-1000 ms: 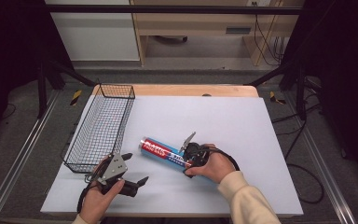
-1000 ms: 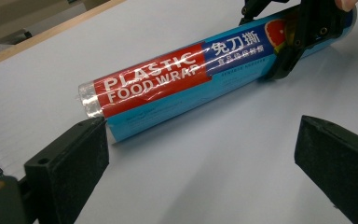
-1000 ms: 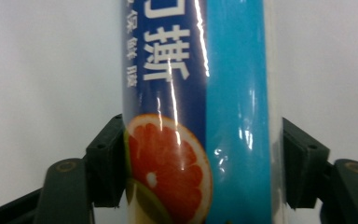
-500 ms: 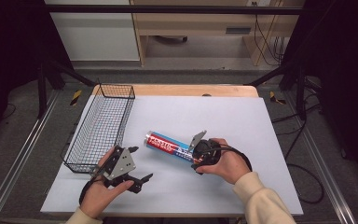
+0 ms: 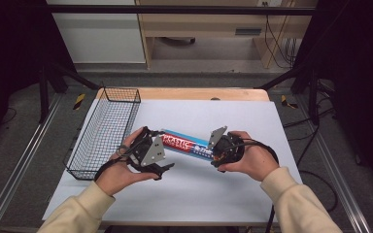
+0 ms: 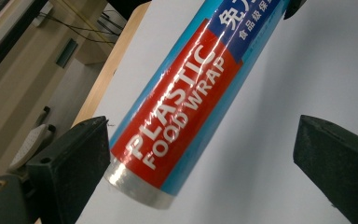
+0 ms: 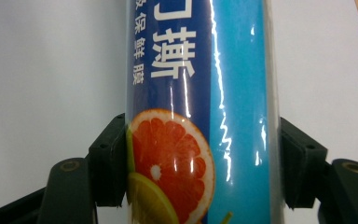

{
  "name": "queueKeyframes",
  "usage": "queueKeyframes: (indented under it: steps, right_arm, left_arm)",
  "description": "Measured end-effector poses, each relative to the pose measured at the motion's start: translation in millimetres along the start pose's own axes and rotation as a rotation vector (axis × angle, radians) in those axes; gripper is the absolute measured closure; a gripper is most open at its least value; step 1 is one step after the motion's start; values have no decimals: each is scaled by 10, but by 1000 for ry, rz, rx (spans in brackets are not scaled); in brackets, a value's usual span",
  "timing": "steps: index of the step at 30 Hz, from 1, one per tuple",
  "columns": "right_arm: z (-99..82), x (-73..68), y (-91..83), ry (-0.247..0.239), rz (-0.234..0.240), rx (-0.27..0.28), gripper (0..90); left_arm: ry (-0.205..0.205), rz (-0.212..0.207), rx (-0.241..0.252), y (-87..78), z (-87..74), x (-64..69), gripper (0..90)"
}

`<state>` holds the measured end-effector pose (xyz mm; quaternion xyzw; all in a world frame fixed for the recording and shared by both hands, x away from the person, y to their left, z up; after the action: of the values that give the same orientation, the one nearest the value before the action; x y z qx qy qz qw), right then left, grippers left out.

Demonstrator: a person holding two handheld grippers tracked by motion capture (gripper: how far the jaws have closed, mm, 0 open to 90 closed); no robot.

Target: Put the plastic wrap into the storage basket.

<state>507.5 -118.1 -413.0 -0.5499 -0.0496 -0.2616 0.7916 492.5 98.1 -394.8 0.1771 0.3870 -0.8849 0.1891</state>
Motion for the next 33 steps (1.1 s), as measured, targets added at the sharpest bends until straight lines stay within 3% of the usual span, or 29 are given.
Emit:
queueKeyframes:
  steps: [4, 5, 10, 22, 25, 28, 33]
  right_arm:
    - [0, 23, -57, -16, -12, -9, 320]
    - [5, 26, -99, -16, -14, -10, 320]
    - [20, 21, -192, -42, -27, -23, 320]
    - [155, -11, -277, -82, -37, -21, 320]
    - [216, 5, -319, -99, -38, -18, 320]
    - [268, 33, -352, -98, -40, -9, 320]
    - [360, 45, -378, -130, -39, -17, 320]
  left_arm:
    - [18, 7, 13, 22, 80, -24, 40]
    - [53, 17, 7, 26, 112, -38, 40]
    - [55, 28, 6, 27, 153, -62, 43]
    - [177, 22, -84, 173, 294, -110, 60]
    - [165, -5, -101, 243, 286, -124, 69]
    - [164, -3, -112, 284, 296, -133, 74]
    - [205, 15, -156, 316, 307, -146, 99]
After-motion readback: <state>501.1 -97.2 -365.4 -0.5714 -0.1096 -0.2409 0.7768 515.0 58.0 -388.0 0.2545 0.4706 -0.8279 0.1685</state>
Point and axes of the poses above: each handheld gripper's, and its own axes: y roughly forward along the jaws, z roughly out of its top, x roughly to its right, the point moved 5 cm from there along y, roughly forward along the jaws, and after that the axes turned 5 degrees about -z, right-handed, at the moved point
